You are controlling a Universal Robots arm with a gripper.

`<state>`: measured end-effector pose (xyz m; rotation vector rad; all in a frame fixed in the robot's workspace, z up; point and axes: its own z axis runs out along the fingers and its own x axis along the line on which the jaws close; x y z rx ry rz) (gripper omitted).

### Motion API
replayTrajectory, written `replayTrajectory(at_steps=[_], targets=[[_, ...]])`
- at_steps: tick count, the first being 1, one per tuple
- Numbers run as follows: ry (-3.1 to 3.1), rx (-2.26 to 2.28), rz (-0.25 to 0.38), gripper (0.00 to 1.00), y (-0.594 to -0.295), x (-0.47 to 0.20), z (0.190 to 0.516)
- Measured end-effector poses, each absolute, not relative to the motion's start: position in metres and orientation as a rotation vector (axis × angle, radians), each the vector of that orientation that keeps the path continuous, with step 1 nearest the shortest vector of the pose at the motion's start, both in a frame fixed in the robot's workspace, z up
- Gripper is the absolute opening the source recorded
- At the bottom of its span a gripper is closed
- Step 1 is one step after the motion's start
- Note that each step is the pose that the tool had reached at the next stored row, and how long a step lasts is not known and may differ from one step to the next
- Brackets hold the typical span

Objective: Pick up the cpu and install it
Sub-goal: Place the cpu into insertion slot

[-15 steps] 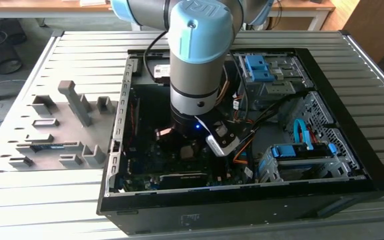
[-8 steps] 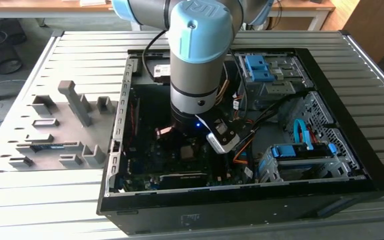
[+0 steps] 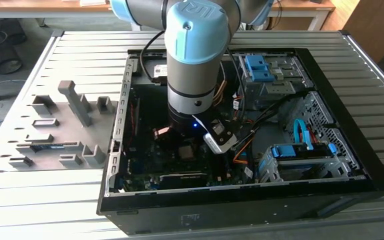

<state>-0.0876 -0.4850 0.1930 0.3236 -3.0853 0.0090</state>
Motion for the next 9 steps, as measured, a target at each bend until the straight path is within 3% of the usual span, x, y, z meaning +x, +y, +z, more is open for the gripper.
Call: replayTrajectory(at_steps=[9], targets=[[-3.085, 0.323, 0.012, 0.53, -0.4850, -0.0864, 0.1914]])
